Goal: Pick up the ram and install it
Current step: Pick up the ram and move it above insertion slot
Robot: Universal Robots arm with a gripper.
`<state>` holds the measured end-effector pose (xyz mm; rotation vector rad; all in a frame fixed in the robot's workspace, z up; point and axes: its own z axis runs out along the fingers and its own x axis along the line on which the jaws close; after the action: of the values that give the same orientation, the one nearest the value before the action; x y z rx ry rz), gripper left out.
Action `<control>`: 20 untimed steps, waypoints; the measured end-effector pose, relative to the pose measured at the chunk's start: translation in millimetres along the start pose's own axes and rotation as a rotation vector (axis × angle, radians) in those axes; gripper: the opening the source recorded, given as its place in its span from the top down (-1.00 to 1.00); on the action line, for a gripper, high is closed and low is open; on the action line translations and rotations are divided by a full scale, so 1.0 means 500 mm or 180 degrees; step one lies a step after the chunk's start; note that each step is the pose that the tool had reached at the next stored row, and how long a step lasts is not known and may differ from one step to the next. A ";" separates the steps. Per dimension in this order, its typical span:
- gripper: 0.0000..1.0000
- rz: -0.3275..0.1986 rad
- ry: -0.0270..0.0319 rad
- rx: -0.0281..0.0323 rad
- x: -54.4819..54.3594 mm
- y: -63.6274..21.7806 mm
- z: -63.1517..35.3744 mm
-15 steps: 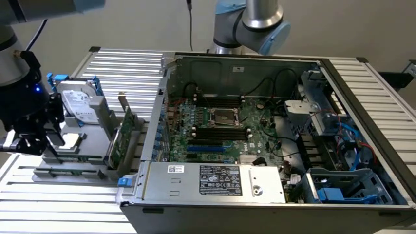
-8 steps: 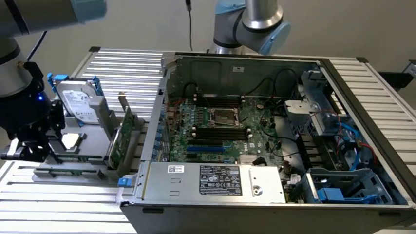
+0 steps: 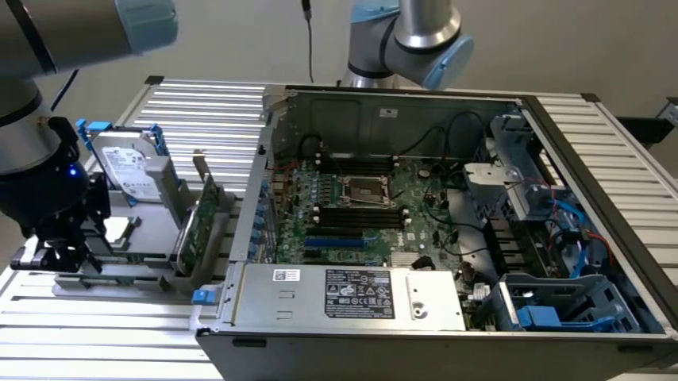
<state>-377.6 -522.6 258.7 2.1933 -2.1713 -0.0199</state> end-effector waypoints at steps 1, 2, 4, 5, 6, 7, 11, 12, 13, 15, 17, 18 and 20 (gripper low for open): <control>0.27 0.0000 0.0000 0.0000 0.000 0.000 0.004; 0.27 0.0000 0.0000 0.0000 0.000 0.000 0.008; 0.27 -0.0001 0.0000 0.0000 -0.001 0.001 0.015; 0.27 -0.0002 0.0000 0.0000 -0.001 0.001 0.018; 0.27 -0.0002 0.0000 0.0000 -0.001 0.001 0.022; 0.27 -0.0003 0.0000 0.0000 -0.001 0.001 0.026; 0.27 -0.0003 0.0000 0.0001 -0.001 0.002 0.040; 0.27 -0.0003 0.0000 0.0000 -0.002 0.002 0.044; 0.27 -0.0003 0.0000 0.0000 -0.002 0.002 0.048; 0.27 -0.0003 0.0000 0.0000 -0.002 0.002 0.055; 0.27 -0.0003 0.0000 0.0000 -0.003 0.002 0.062; 0.27 -0.0003 0.0000 0.0001 -0.004 0.002 0.066; 0.27 -0.0003 -0.0001 0.0001 -0.007 0.002 0.073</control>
<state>-380.2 -520.1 222.3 2.1947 -2.1705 -0.0198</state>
